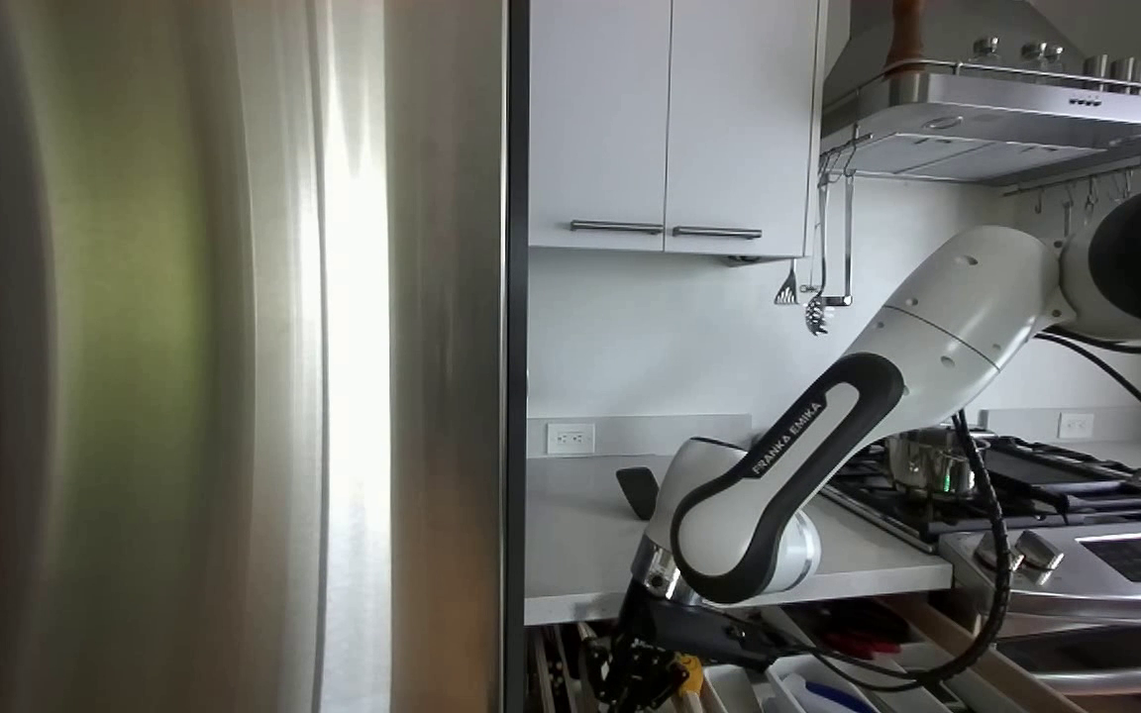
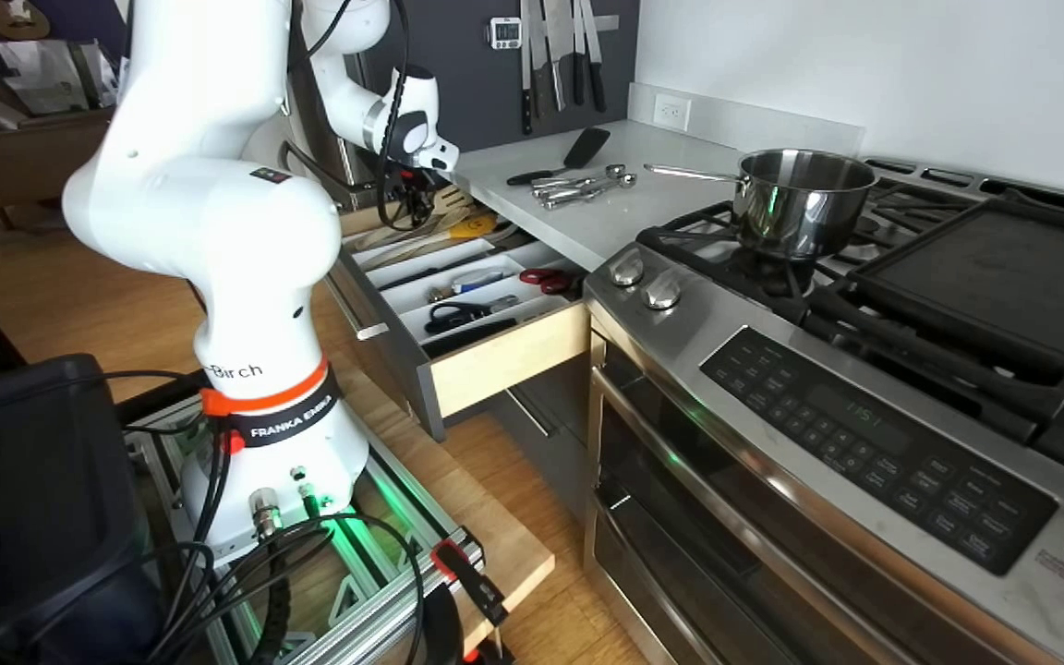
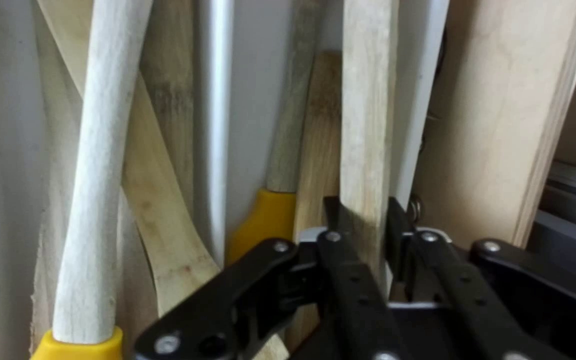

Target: Pick up one wooden spoon from the tray in the open drawer and put it on the kitchen counter

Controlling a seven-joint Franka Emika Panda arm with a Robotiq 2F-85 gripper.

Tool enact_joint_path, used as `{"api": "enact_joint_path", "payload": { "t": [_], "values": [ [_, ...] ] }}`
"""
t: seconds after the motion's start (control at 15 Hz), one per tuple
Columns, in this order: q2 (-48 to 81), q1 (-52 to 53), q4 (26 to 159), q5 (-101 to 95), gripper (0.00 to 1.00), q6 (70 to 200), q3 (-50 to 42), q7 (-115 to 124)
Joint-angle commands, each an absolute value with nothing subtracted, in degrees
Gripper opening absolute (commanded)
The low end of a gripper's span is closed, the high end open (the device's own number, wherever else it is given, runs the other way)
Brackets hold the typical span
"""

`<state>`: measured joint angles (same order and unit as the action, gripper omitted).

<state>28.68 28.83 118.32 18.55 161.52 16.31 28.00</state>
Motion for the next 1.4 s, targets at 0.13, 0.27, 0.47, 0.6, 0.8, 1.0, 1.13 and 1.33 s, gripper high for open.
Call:
{"api": "enact_joint_path", "payload": {
  "t": [0.13, 0.27, 0.47, 0.6, 0.8, 1.0, 1.13, 1.33],
  "values": [
    [23.9, 29.1, 120.5, 18.3, 0.06, 157.7, 16.3, 30.3],
    [22.4, 28.6, 120.9, 18.6, 0.06, 156.4, 16.6, 30.5],
    [19.9, 27.6, 120.9, 19.6, 0.06, 153.5, 17.8, 29.9],
    [18.5, 26.7, 120.6, 20.8, 0.06, 150.8, 18.6, 29.3],
    [16.1, 24.4, 120.5, 25.2, 0.06, 144.4, 20.7, 27.7],
    [13.0, 23.1, 121.1, 28.3, 0.06, 137.6, 21.2, 27.4],
    [11.5, 22.6, 121.5, 29.0, 0.06, 134.7, 20.6, 27.9],
    [11.8, 23.0, 122.0, 25.3, 0.06, 135.7, 19.4, 29.3]
  ]
}}
